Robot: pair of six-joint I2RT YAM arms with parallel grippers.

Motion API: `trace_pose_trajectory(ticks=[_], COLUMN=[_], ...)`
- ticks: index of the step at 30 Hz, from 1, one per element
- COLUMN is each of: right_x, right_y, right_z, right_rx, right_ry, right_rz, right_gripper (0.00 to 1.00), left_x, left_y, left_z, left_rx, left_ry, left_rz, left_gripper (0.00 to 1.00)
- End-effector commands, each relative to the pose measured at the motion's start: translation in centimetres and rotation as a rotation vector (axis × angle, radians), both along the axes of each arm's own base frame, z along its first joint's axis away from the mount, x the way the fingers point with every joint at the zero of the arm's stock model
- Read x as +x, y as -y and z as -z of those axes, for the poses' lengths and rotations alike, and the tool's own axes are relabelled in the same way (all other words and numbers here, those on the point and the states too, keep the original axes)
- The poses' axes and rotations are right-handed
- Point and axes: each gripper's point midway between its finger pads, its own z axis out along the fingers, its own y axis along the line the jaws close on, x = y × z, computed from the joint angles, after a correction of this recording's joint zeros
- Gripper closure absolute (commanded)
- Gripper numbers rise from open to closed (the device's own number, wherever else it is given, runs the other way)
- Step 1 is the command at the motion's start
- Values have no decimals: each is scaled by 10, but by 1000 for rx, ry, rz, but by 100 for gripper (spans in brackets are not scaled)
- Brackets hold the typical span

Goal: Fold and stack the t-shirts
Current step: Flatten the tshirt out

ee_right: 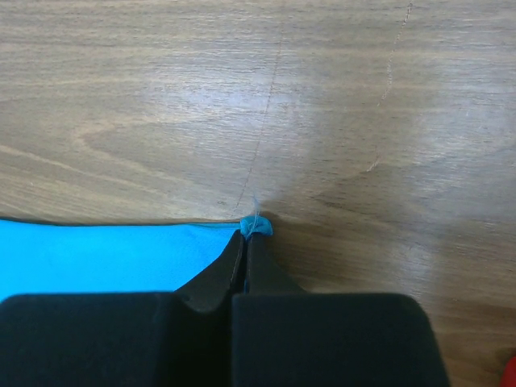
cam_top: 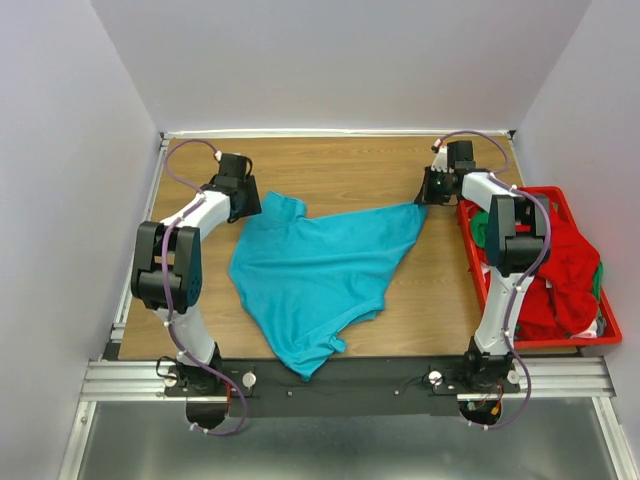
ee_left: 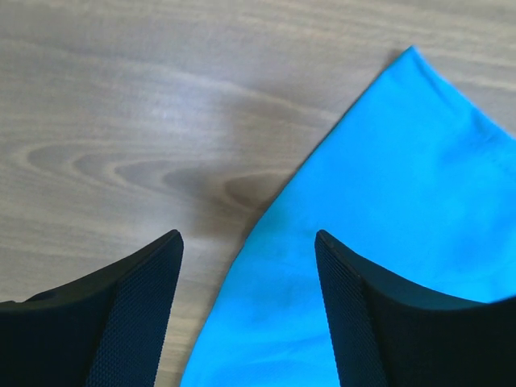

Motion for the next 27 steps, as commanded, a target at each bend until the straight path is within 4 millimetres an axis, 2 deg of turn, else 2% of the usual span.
trace_pose_trajectory(ticks=[1, 7, 16, 20, 23, 27], right_x=[-9, -9, -10, -9, -9, -9], right_y=[0, 0, 0, 0, 0, 1], right_z=[12, 11, 10, 10, 9, 9], right_rx=[12, 14, 14, 14, 12, 12], right_ry=[-42, -43, -41, -40, -38, -39], right_rz=[0, 5, 3, 5, 9, 14], right_gripper=[99, 99, 99, 99, 99, 99], left_x=[14, 28, 36, 29, 16, 2], left_y=[8, 25, 31, 34, 36, 46], left_z=[2, 14, 38, 47, 57, 66], left_rx=[-29, -35, -30, -14, 8, 19], left_ry=[-8, -44, -107, -141, -189, -224], left_rz=[34, 71, 92, 101, 103, 126], left_gripper=[28, 32, 35, 39, 46, 47])
